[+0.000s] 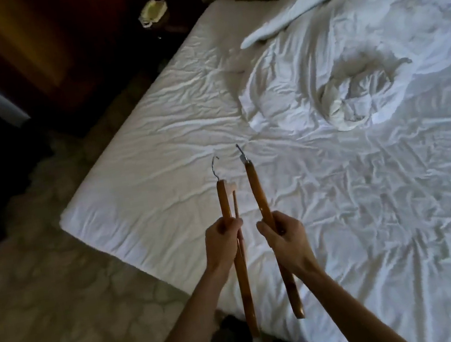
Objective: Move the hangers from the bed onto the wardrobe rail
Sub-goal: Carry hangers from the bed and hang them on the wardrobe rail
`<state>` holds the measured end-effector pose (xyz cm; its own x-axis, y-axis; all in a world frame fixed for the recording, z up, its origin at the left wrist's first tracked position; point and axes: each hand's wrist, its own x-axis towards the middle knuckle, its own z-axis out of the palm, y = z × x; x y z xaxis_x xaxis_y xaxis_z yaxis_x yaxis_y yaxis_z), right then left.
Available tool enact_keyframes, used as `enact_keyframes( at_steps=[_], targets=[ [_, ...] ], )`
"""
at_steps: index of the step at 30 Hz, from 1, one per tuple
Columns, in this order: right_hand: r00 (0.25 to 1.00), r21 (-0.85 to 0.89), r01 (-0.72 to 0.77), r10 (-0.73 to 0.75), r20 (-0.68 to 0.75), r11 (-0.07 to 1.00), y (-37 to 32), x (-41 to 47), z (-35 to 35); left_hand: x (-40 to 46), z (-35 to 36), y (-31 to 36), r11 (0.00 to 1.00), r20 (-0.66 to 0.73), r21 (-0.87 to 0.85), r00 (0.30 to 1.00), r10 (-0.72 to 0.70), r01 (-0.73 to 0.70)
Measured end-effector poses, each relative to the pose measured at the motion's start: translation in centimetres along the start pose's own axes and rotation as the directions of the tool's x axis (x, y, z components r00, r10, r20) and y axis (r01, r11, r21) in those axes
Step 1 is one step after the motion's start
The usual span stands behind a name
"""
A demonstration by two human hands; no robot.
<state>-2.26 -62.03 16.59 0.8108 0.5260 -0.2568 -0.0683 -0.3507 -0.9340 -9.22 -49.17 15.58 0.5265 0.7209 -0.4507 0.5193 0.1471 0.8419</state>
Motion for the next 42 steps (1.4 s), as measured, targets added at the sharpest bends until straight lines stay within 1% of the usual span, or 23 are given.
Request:
enact_keyframes(
  at_steps=[4, 6, 9, 12, 16, 22, 24, 26, 29, 35, 38, 42],
  targets=[
    [0.976, -0.045, 0.081, -0.071, 0.205, 0.996, -3.6, -0.2, 7.3, -1.4, -7.9, -1.0, 0.993, -0.219, -0.115, 0.976, -0.018, -0.008],
    [0.945, -0.085, 0.128, -0.096, 0.312, 0.988, -5.0, -0.4, 11.5, -1.9, -12.2, -2.2, 0.990, -0.310, -0.140, 0.950, -0.027, -0.017],
    [0.889, -0.128, 0.179, -0.105, 0.446, 0.975, -7.0, -1.2, 18.3, -2.6, -18.9, -4.7, 0.982, -0.403, -0.190, 0.913, -0.067, -0.012],
    [0.823, -0.166, 0.234, -0.105, 0.558, 0.958, -9.1, -2.7, 26.1, -3.2, -25.9, -8.2, 0.964, -0.509, -0.267, 0.851, -0.131, -0.011],
    [0.737, -0.176, 0.298, -0.108, 0.668, 0.938, -11.6, -5.3, 36.9, -4.2, -35.4, -12.5, 0.953, -0.619, -0.301, 0.768, -0.161, -0.044],
    [0.618, -0.159, 0.342, -0.094, 0.781, 0.926, -14.9, -10.2, 51.9, -5.5, -49.9, -17.2, 0.935, -0.690, -0.348, 0.693, -0.211, -0.062],
    [0.590, -0.175, 0.351, -0.073, 0.804, 0.920, -15.9, -11.4, 56.1, -5.4, -53.7, -18.5, 0.918, -0.708, -0.391, 0.659, -0.253, -0.069],
    [0.558, -0.163, 0.329, -0.052, 0.828, 0.930, -17.0, -12.4, 59.9, -5.2, -57.2, -19.3, 0.902, -0.724, -0.425, 0.627, -0.289, -0.075],
    [0.523, -0.184, 0.323, -0.013, 0.852, 0.928, -18.3, -12.9, 65.1, -4.0, -61.9, -20.5, 0.875, -0.718, -0.476, 0.613, -0.329, -0.087],
    [0.469, -0.185, 0.294, 0.026, 0.883, 0.938, -20.9, -10.5, 77.3, 1.9, -72.1, -22.4, 0.850, -0.737, -0.514, 0.565, -0.371, -0.112],
    [0.449, -0.192, 0.315, 0.032, 0.893, 0.929, -22.6, -8.3, 84.8, 6.2, -78.5, -22.8, 0.846, -0.756, -0.518, 0.530, -0.384, -0.125],
    [0.427, -0.177, 0.313, 0.028, 0.904, 0.933, -26.6, -5.6, 93.9, 11.2, -86.8, -21.7, 0.847, -0.780, -0.519, 0.470, -0.413, -0.116]
  ],
)
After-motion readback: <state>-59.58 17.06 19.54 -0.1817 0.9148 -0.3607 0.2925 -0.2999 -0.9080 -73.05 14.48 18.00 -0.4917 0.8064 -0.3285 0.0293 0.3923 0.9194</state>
